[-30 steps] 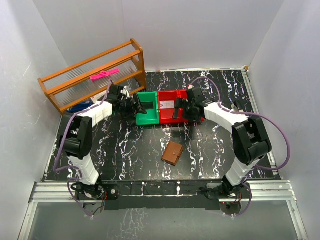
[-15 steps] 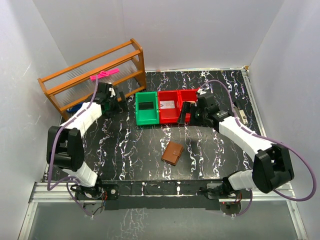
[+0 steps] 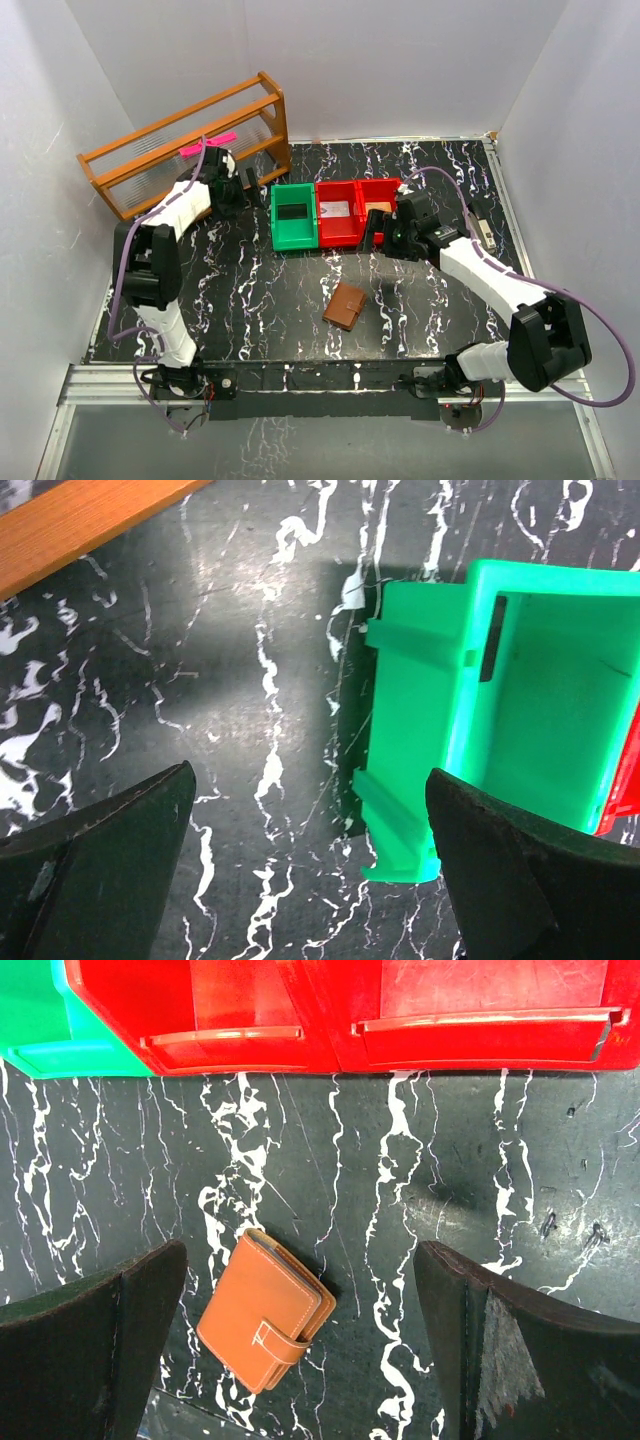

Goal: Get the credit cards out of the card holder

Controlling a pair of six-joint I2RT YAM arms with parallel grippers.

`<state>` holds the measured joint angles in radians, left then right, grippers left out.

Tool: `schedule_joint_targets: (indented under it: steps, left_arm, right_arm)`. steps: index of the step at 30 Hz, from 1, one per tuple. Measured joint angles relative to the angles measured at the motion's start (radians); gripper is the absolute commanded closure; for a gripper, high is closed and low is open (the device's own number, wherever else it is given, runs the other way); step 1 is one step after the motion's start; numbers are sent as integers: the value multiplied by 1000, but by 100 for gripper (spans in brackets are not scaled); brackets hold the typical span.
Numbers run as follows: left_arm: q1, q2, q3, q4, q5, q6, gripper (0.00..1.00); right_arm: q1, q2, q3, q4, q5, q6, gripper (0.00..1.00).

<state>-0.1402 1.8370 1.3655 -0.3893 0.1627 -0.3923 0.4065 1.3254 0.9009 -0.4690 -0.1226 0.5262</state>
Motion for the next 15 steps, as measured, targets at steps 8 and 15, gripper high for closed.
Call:
schedule_joint_targets:
  steps: [8,15]
  left_arm:
    - [-28,90,114,-16,65,-1,1]
    - [-90,76,84,12,68,-2,1]
  right_arm:
    - [0,-15,0,-2,0,0,2]
    - [0,-15,0,-4,-4,0,2]
